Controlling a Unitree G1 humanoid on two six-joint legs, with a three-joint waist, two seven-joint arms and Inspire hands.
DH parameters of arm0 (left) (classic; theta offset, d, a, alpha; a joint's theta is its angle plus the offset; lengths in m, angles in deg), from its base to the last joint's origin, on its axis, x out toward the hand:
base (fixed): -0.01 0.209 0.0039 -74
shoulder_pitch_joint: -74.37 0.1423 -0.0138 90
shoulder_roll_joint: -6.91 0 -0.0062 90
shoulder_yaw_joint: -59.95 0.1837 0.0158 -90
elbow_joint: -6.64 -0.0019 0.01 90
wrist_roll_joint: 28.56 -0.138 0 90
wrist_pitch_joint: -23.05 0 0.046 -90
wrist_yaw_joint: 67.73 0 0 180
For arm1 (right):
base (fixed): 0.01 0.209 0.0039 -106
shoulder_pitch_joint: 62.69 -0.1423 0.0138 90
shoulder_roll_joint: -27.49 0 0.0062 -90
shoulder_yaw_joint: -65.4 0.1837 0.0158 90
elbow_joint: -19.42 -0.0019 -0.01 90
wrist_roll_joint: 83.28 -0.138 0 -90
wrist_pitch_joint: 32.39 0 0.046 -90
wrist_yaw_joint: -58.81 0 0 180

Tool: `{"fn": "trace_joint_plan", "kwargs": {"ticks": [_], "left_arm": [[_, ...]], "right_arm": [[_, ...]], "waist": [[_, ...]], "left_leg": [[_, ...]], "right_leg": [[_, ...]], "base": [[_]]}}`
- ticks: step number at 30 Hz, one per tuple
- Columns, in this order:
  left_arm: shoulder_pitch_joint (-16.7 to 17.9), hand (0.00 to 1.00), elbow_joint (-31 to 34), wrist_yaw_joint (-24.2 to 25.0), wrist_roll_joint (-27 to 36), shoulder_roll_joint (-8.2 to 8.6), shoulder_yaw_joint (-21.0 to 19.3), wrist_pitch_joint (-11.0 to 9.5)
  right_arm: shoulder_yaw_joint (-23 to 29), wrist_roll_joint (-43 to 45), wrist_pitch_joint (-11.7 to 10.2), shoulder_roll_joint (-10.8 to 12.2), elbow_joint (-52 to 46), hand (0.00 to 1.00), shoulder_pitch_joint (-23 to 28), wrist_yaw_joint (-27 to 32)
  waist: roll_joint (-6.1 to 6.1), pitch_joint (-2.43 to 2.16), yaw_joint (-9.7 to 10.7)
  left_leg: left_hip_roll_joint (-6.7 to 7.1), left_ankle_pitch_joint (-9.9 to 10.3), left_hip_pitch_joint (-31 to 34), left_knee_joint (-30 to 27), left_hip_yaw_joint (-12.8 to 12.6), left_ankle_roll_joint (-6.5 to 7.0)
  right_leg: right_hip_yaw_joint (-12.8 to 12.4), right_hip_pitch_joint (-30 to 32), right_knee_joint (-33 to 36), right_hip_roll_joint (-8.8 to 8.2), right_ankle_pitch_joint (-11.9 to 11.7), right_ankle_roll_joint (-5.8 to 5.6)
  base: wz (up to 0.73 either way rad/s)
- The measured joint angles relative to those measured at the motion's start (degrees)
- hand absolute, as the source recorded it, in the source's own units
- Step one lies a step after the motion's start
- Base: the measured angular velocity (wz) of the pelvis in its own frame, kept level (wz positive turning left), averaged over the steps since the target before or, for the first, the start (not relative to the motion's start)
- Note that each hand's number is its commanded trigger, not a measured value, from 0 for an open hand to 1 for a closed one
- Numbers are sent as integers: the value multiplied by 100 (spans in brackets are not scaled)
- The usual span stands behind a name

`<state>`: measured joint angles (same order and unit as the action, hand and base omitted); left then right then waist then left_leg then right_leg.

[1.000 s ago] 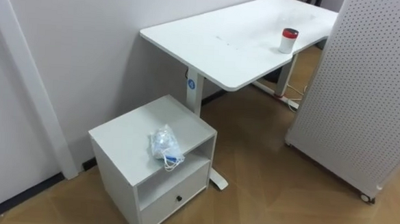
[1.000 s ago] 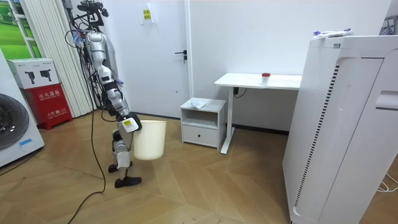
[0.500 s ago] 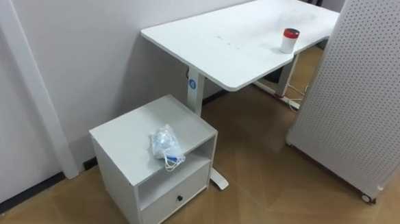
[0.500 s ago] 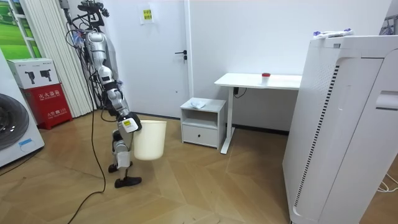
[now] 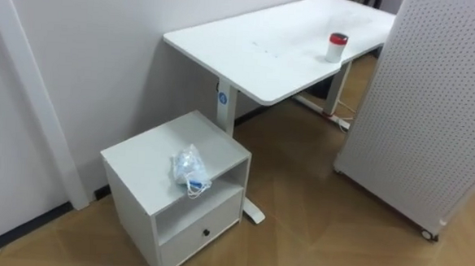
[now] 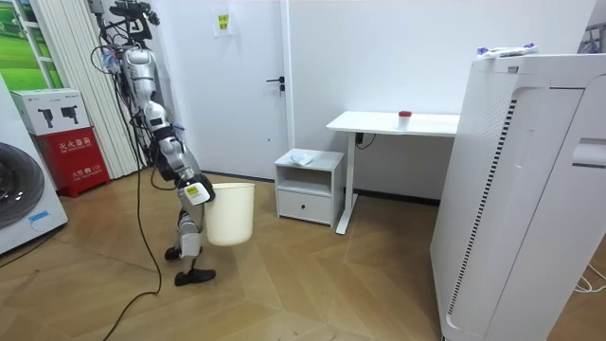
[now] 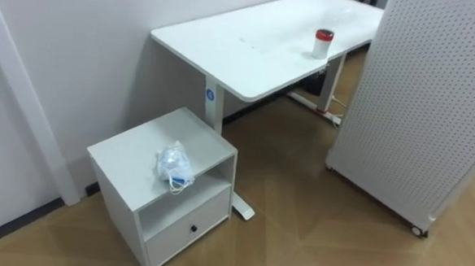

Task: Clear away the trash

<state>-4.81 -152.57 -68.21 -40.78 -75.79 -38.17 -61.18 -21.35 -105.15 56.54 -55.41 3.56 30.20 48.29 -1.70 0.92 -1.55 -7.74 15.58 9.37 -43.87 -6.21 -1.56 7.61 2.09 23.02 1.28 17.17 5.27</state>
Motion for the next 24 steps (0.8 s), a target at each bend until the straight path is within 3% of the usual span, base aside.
{"fn": "trace_joint_plan", "kwargs": {"ticks": [1, 2, 3, 4, 5, 6, 7, 8, 9, 11, 13, 15, 16, 18, 19, 20, 21, 22, 23, 24], "left_arm": [[-17, 0, -1, -9, 22, 11, 132, 1], [-23, 0, 1, -1, 28, 20, 341, 2], [8, 0, 2, 11, 35, 37, 399, 1], [33, 0, 1, 14, 37, 40, 383, 1], [106, 0, 0, 7, 50, 26, 348, -1], [163, 0, -2, 3, 41, 19, 253, -7], [191, 0, -2, 1, 39, 17, 224, -16], [274, 0, -14, 1, 45, 28, 164, -92], [296, 0, -14, -1, 39, 48, 135, -131], [312, 0, -18, 0, 45, 56, 134, -188], [298, 0, 6, -9, 54, 44, 134, -265], [172, 0, 14, -6, 70, 47, 136, -376], [164, 0, 24, -10, 131, 47, 138, -409], [95, 0, 48, -15, 272, 40, 137, -480], [79, 0, 67, -22, 296, 33, 141, -494], [3, 0, 77, -48, 367, 28, 147, -528], [-87, 0, 69, -61, 458, 11, 166, -540], [-130, 0, 61, -68, 517, -4, 166, -545], [-224, 0, 61, -136, 589, -38, 165, -569], [-263, 0, 62, -183, 589, -55, 172, -586]], "right_arm": [[-2, -109, -9, -7, -22, 100, 55, 23], [-6, -209, 0, -28, -29, 100, 79, 71], [-42, -282, 28, -69, -26, 100, 93, 107], [-71, -290, 44, -88, -19, 100, 94, 114], [-137, -294, 58, -108, -15, 100, 110, 118], [-210, -295, 66, -116, -36, 100, 146, 124], [-229, -294, 79, -117, -38, 100, 150, 124], [-316, -290, 104, -130, -67, 100, 198, 124], [-342, -286, 114, -137, -142, 100, 269, 130], [-338, -289, 126, -116, -153, 100, 295, 203], [-374, -275, 135, -93, -151, 100, 289, 244], [-394, -209, 131, -102, -229, 100, 266, 290], [-443, -207, 132, -109, -266, 100, 280, 298], [-557, -131, 133, -96, -373, 100, 276, 363], [-554, -127, 134, -83, -409, 100, 277, 376], [-539, -131, 133, -75, -475, 100, 270, 428], [-542, -130, 122, -82, -521, 100, 230, 473], [-544, -129, 112, -82, -541, 100, 199, 490], [-544, -122, 87, -81, -525, 100, 139, 500], [-547, -117, 83, -78, -515, 100, 108, 501]], "waist": [[-23, -9, 107], [-58, -21, 143], [-67, -28, 22], [-57, -24, -52], [-39, -29, -115], [-27, -27, -197], [-24, -24, -234], [-58, -54, -271], [-84, -79, -243], [-74, -128, -178], [-221, -128, -192], [-293, -104, -216], [-294, -106, -222], [-279, -134, -228], [-284, -123, -228], [-327, -107, -199], [-292, -107, -203], [-288, -97, -213], [-217, -75, -196], [-257, -54, -196]], "left_leg": [[173, 64, 308, 57, 71, 87], [451, 83, 612, 341, 63, 133], [665, 8, 810, 871, 29, 118], [737, -84, 883, 1201, 16, 112], [823, -361, 1011, 1832, 31, 81], [842, -674, 1114, 2272, 72, 107], [841, -801, 1119, 2429, 111, 116], [833, -1082, 1086, 2613, 172, 98], [856, -1358, 1024, 2633, 130, 191], [865, -1528, 949, 2492, -56, 436], [939, -1318, 890, 2220, -310, 602], [962, -756, 915, 1680, -496, 656], [968, -615, 912, 1558, -538, 668], [975, -165, 852, 1229, -639, 728], [999, -95, 792, 1210, -659, 743], [1063, 27, 632, 1219, -706, 787], [1077, 143, 471, 1219, -787, 825], [1084, 204, 393, 1222, -791, 833], [1088, 293, 236, 1240, -775, 852], [1089, 327, 149, 1275, -762, 863]], "right_leg": [[-37, 8, 28, 9, 45, 50], [-139, 18, 39, 0, 76, 78], [-288, 9, 37, -7, 99, 64], [-333, -6, 37, -5, 105, 78], [-366, -17, 49, 2, 159, 99], [-471, -77, 84, 8, 269, 75], [-535, -127, 81, 8, 317, 54], [-676, -216, 78, 0, 418, 20], [-762, -331, 30, -24, 506, -44], [-769, -534, -136, -110, 551, -142], [-869, -735, -271, -290, 636, -237], [-937, -964, -355, -458, 749, -326], [-942, -1016, -326, -497, 777, -369], [-864, -949, 275, -608, 859, -541], [-828, -859, 600, -657, 855, -570], [-677, -641, 1298, -791, 761, -743], [-467, -366, 2045, -950, 499, -939], [-369, -236, 2386, -1021, 305, -938], [-213, -2, 2956, -1134, -198, -911], [-134, 88, 3188, -1189, -466, -902]], "base": [[46], [26], [-13], [-54], [-61], [-60], [-61], [-46], [-34], [-16], [-26], [-31], [-34], [-22], [-9], [-8], [-8], [-7], [0], [4]]}}
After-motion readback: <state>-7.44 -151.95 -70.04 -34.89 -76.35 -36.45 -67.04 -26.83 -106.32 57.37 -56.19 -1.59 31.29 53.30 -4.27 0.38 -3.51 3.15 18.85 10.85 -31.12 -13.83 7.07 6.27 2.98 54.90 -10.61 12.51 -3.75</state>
